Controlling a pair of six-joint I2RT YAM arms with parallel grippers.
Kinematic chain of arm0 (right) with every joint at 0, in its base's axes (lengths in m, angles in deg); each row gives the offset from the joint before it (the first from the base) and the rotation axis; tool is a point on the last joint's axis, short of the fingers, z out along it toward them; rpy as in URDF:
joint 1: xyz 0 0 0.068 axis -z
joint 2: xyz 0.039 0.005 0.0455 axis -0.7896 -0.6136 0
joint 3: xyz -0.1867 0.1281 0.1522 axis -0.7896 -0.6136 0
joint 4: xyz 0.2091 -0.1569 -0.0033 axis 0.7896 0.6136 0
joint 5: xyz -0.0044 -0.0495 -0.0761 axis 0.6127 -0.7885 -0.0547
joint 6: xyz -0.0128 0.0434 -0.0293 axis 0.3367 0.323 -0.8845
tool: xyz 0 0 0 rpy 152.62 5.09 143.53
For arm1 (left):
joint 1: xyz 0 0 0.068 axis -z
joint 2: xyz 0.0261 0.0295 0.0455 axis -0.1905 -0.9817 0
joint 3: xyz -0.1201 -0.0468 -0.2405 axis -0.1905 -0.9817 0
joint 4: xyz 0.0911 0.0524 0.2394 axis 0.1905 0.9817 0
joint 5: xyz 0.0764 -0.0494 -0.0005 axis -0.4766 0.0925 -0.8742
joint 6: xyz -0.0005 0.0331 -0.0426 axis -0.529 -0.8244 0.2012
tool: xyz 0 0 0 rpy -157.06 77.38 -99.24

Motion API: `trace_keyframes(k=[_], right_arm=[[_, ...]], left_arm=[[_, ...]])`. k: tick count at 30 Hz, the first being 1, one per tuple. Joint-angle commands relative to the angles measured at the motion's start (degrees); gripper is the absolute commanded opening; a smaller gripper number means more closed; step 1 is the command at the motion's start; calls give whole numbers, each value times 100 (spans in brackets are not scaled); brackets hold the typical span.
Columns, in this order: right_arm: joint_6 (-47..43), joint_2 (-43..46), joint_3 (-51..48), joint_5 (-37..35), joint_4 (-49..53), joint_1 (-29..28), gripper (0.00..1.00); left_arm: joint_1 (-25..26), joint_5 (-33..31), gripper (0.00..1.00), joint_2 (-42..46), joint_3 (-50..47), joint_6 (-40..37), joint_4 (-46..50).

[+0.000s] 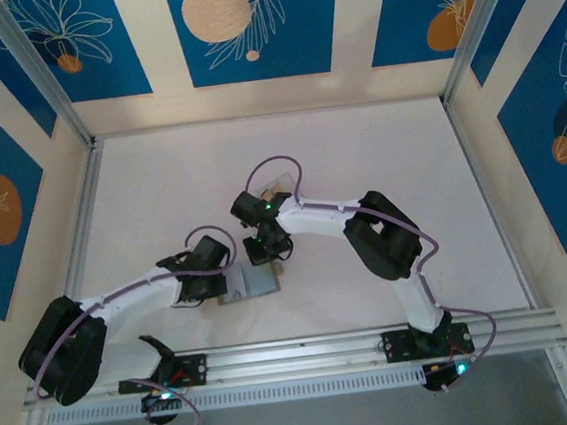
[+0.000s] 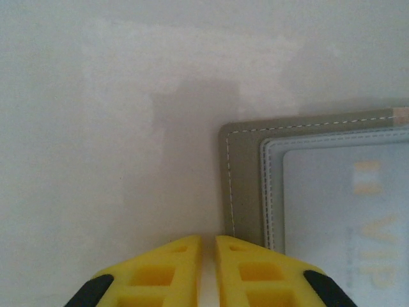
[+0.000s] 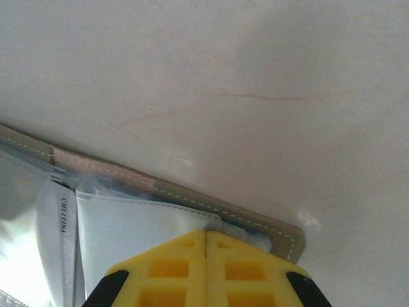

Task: Put the credit cards into the card holder

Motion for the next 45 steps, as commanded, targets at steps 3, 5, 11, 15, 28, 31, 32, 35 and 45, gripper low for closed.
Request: trace_keyframes(k=[3, 5, 11, 15, 28, 31, 32, 35, 45], right_arm=[[-105, -276, 3, 739, 43, -138, 0], [-94, -275, -43, 1136, -135, -116, 0], [118, -144, -356, 2274, -1008, 31, 1], [318, -193, -469, 2774, -1500, 89, 5], [467, -478, -294, 2805, -1591, 127, 22], [510, -575, -167, 2786, -1485, 141, 24], [531, -619, -126, 2781, -1443, 145, 24], [604, -746, -14, 2771, -1325, 182, 24], [739, -864, 50, 2914, -1255, 270, 25]], left_arm=[[30, 226, 13, -398, -15, -123, -357], [38, 241, 13, -422, -16, -114, -382], [46, 266, 13, -403, 29, -156, -367], [54, 418, 15, -275, 11, -178, -456], [44, 305, 34, 696, 77, -270, 67], [55, 423, 33, 839, 65, -335, 28], [60, 501, 33, 858, 50, -372, -27], [176, 819, 33, 812, 61, -530, -231], [539, 692, 35, 463, 41, -551, -433]])
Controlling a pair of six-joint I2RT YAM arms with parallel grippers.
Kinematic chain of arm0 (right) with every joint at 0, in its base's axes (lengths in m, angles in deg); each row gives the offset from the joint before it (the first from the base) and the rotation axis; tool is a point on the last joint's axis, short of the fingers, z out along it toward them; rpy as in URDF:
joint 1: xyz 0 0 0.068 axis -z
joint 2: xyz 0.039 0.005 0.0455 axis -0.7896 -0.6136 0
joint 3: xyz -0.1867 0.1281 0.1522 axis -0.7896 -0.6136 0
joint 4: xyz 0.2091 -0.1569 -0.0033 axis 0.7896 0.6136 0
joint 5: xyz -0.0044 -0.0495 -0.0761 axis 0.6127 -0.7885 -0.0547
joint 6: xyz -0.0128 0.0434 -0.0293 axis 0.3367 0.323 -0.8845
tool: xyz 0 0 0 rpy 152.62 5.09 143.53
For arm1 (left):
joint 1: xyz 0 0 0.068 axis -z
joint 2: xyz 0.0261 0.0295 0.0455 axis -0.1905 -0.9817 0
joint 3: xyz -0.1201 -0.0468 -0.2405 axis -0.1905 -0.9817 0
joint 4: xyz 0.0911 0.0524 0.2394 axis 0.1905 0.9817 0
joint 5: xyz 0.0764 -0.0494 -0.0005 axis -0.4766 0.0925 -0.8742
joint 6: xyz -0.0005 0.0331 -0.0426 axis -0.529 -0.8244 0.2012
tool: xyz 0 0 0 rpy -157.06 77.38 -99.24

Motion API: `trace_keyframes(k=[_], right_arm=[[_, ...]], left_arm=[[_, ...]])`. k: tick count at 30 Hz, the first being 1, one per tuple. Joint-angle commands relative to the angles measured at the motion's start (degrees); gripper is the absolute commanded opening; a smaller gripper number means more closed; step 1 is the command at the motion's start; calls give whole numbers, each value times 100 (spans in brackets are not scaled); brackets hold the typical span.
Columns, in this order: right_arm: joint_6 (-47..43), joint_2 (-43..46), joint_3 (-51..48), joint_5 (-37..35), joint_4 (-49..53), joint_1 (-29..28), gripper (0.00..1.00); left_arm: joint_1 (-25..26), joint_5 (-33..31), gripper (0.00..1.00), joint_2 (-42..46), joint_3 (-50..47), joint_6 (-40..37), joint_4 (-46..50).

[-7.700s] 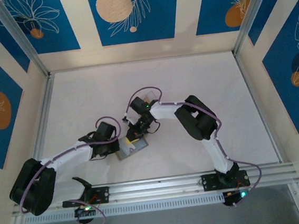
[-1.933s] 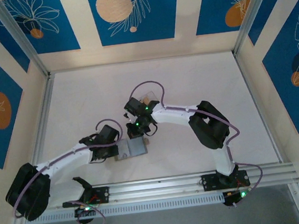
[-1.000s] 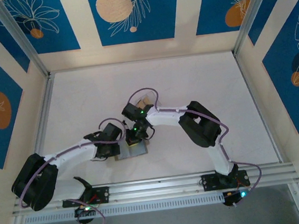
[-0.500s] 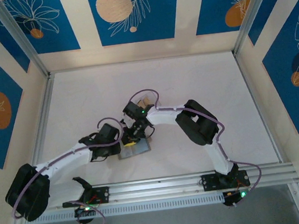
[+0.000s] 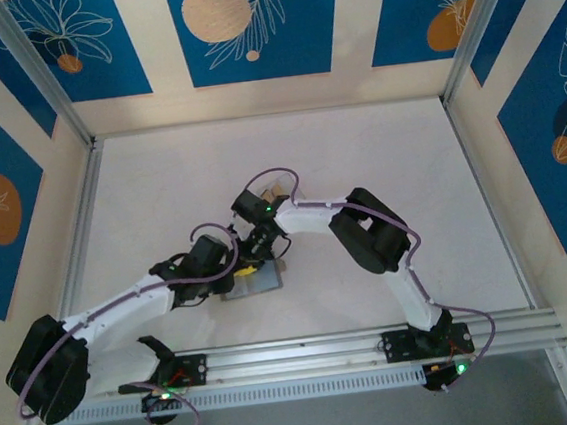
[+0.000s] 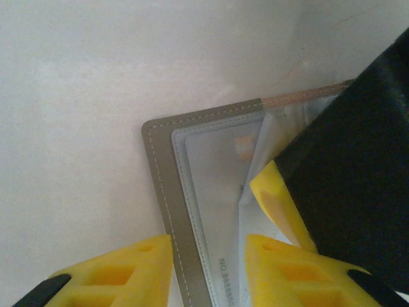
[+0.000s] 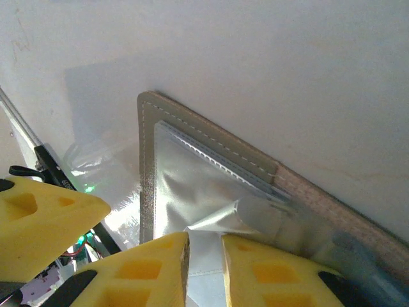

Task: Put the credit cards into the card holder

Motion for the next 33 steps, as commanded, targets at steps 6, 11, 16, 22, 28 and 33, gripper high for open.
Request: trace_keyframes(k=[6, 11, 16, 22, 28, 33], right_arm=[[232, -363, 161, 21, 181, 49, 25], [225, -416, 198, 69, 209, 85, 25], [208, -433, 187, 67, 238, 107, 25], [190, -426, 218, 59, 280, 105, 25], [168, -397, 255, 73, 318, 119, 25], [81, -333, 267, 37, 397, 95, 25]], left_arm=[[468, 564, 37, 57, -142, -216, -382], [525, 500, 38, 626, -490, -57, -331], [524, 198, 38, 1131, -629, 140, -14], [522, 200, 40, 682, -478, -93, -93], [520, -27, 39, 189, -401, -88, -147], [526, -657, 37, 267, -459, 216, 52]])
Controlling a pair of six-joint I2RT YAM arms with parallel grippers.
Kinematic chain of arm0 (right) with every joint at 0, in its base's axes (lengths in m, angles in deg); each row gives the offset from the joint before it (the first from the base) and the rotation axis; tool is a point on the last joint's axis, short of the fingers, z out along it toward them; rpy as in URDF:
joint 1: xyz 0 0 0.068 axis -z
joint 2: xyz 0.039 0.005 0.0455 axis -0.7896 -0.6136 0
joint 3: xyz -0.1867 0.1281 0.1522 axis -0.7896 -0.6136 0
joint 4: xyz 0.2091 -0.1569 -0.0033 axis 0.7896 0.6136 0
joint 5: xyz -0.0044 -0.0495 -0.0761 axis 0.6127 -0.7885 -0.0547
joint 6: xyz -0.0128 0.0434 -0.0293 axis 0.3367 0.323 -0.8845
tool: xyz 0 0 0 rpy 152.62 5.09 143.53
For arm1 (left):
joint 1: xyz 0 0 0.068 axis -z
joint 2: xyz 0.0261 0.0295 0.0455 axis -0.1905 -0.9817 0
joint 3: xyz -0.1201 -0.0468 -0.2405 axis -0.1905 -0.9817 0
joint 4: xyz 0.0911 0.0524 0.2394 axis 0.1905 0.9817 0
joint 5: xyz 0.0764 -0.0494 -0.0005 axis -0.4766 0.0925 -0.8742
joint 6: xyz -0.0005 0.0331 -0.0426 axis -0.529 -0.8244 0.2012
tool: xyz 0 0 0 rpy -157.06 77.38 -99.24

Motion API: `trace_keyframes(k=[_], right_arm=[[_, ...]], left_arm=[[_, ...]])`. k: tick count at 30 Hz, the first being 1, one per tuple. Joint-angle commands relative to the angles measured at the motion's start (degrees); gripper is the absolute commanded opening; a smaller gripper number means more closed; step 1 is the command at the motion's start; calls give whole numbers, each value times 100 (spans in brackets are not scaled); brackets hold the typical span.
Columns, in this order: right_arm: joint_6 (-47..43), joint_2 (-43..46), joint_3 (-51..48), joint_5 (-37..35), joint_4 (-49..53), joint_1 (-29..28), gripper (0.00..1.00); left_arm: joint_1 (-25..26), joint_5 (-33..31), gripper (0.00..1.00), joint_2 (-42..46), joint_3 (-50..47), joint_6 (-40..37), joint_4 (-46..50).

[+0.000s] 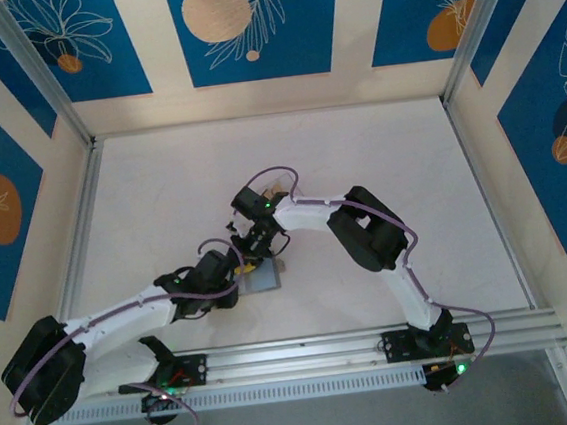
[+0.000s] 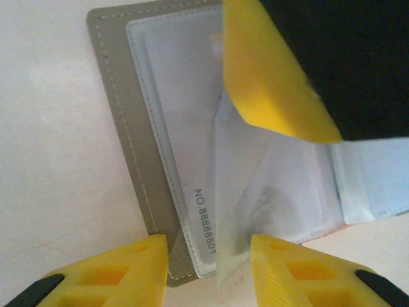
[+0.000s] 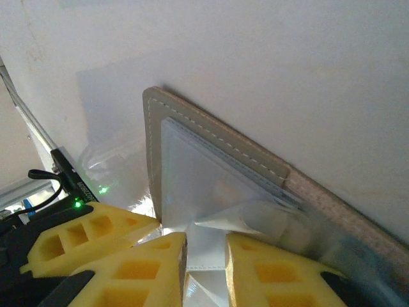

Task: Put the credit cards into the card holder

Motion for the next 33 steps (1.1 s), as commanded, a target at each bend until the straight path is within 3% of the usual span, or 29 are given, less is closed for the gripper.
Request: trace_keyframes(k=[1, 9, 22, 33], right_arm=[[-80, -124, 9, -238, 269, 0, 25], [-445, 136, 260, -424, 689, 26, 25], [-627, 167, 441, -356, 793, -9, 25], [-767, 1510, 6, -1186, 678, 105, 30]], left_arm=[[29, -586, 37, 107, 66, 252, 244], [27, -760, 36, 304, -69, 421, 184], [29, -1019, 35, -375, 16, 533, 95], [25, -1026, 35, -409, 40, 560, 154]])
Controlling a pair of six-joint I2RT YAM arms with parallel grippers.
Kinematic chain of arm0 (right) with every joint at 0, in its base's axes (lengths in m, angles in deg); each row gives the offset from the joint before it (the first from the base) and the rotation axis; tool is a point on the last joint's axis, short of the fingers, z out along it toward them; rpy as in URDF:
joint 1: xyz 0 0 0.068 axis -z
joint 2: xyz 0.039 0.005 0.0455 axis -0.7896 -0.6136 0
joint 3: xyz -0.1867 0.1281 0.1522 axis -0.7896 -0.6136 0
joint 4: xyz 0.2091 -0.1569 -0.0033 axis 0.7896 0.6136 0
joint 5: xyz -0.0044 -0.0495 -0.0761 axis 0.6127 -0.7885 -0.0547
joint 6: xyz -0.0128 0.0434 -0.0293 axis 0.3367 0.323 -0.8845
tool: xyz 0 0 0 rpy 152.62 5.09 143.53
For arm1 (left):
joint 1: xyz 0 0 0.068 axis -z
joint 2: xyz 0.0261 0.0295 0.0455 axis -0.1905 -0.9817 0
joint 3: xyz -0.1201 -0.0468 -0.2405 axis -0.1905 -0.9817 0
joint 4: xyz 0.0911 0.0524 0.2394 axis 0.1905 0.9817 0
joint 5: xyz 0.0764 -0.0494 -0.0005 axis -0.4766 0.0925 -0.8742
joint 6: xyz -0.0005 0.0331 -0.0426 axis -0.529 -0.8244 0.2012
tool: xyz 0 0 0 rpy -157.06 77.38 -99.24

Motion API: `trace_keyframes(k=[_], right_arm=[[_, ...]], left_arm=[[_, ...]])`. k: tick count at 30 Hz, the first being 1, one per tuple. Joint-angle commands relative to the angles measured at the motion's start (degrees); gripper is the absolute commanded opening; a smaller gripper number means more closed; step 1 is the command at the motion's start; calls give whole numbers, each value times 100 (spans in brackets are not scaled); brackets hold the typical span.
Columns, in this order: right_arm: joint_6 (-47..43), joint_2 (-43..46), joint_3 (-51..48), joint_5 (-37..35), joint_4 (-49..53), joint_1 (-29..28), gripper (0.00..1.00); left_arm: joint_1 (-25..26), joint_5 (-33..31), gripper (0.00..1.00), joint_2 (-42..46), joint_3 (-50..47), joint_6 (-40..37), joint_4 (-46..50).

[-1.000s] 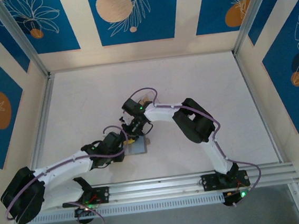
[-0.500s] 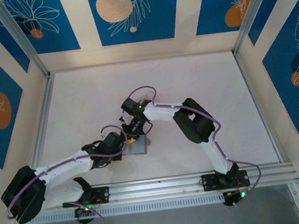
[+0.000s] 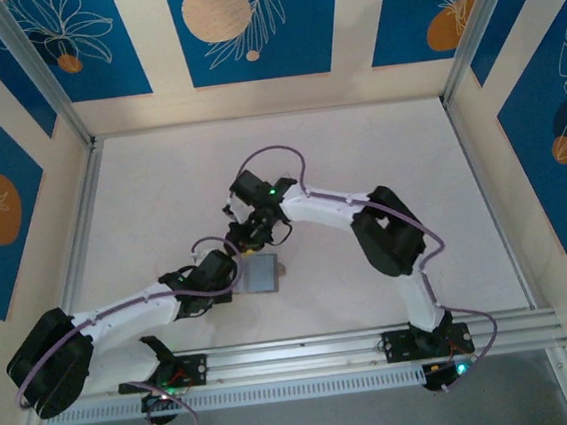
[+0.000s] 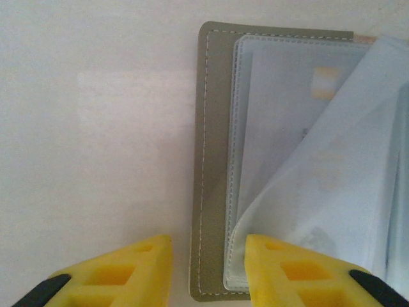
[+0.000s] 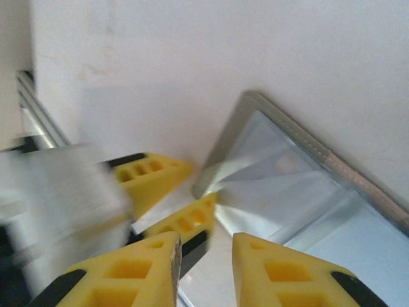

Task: Put the credit cards into the card holder

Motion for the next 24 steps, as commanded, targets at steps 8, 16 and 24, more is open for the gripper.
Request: trace_keyframes(k=[8, 16, 24], right_arm=[[275, 253, -1270, -638, -145, -141, 8], [584, 144, -1714, -895, -262, -381, 1], [488, 243, -2046, -1286, 39, -268, 1]], left_arm=[[22, -482, 35, 358, 367, -22, 769], [18, -245, 35, 218, 880, -438, 452], [-127, -56, 17, -942, 1259, -524, -35]])
